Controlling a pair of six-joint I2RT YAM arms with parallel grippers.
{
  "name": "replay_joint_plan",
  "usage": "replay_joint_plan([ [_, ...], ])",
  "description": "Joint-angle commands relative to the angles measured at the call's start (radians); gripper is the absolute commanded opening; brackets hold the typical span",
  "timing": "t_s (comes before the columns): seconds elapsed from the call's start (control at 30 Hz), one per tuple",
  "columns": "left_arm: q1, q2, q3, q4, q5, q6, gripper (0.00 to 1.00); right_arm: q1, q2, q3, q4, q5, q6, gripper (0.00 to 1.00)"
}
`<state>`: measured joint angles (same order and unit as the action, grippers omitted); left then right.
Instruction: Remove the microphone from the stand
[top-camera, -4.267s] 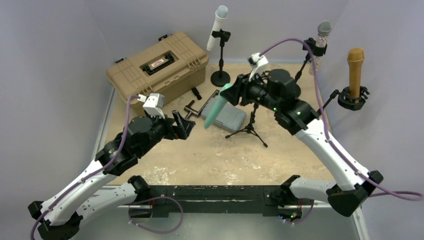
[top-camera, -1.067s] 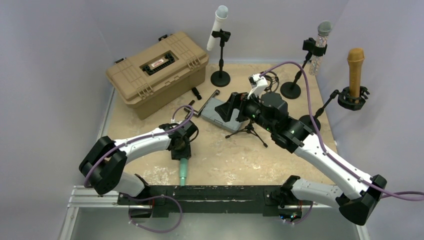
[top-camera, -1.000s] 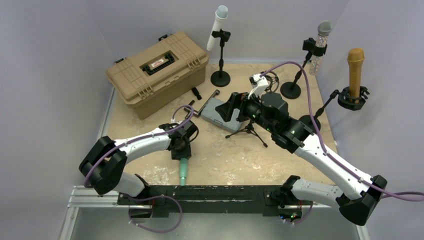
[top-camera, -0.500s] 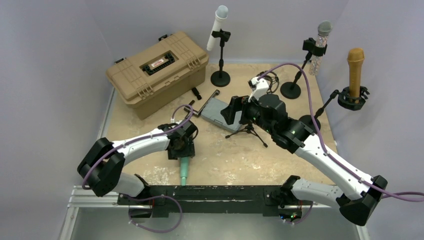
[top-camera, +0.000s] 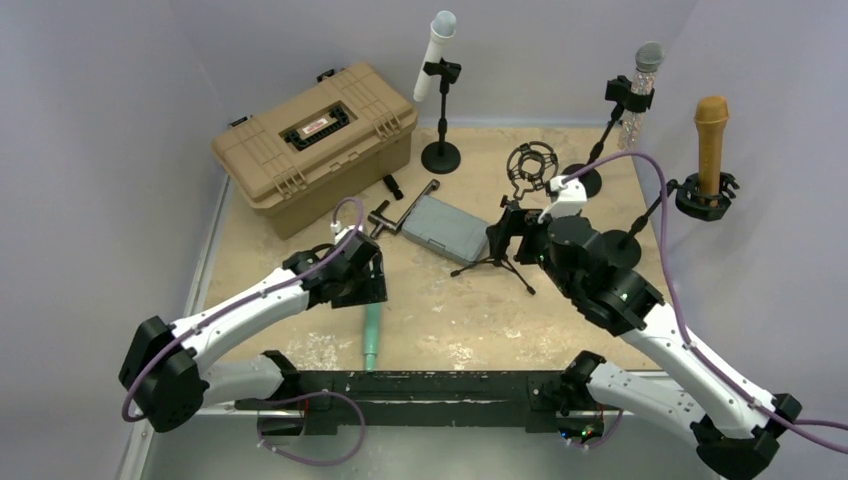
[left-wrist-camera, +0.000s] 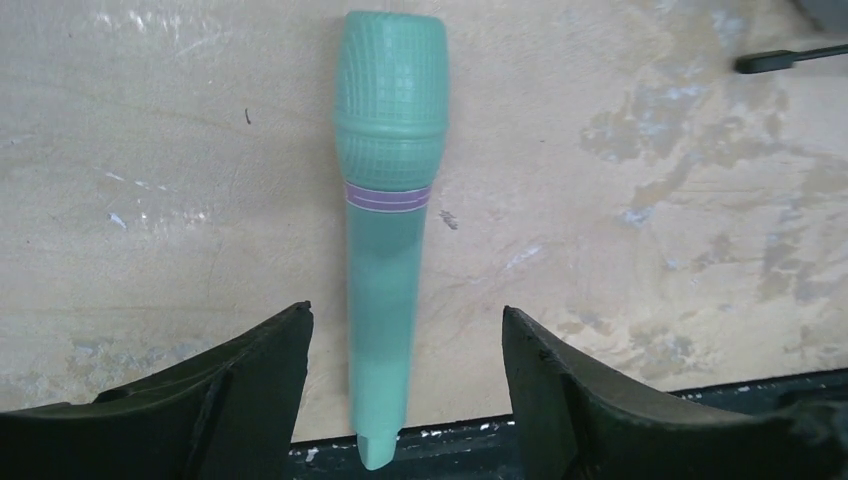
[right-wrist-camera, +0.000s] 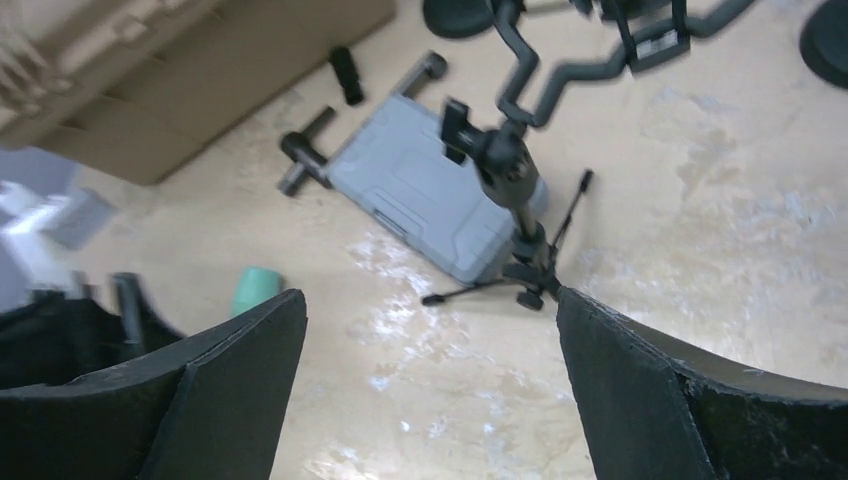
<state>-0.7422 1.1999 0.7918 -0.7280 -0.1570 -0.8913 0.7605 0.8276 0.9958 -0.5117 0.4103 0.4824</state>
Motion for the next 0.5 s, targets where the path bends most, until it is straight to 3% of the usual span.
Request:
replay_joint_plan([
  [0.0, -0.005, -0.113, 0.043, 0.029, 0.009, 0.075, 0.68, -0.036, 0.020, -0.094, -0.013, 0.030, 0.084, 0.93],
  [0.23, -0.005, -0.307, 0.080, 0.118, 0.098, 0.225, 0.68, -0.395, -0.054, -0.306, 0.282, -0.550, 0.112, 0.93],
  [0.47, -0.005, -0.385, 0.303, 0.135, 0.344, 0.426, 0.68, -0.558, -0.019, -0.419, 0.486, -0.829, 0.206, 0.96],
])
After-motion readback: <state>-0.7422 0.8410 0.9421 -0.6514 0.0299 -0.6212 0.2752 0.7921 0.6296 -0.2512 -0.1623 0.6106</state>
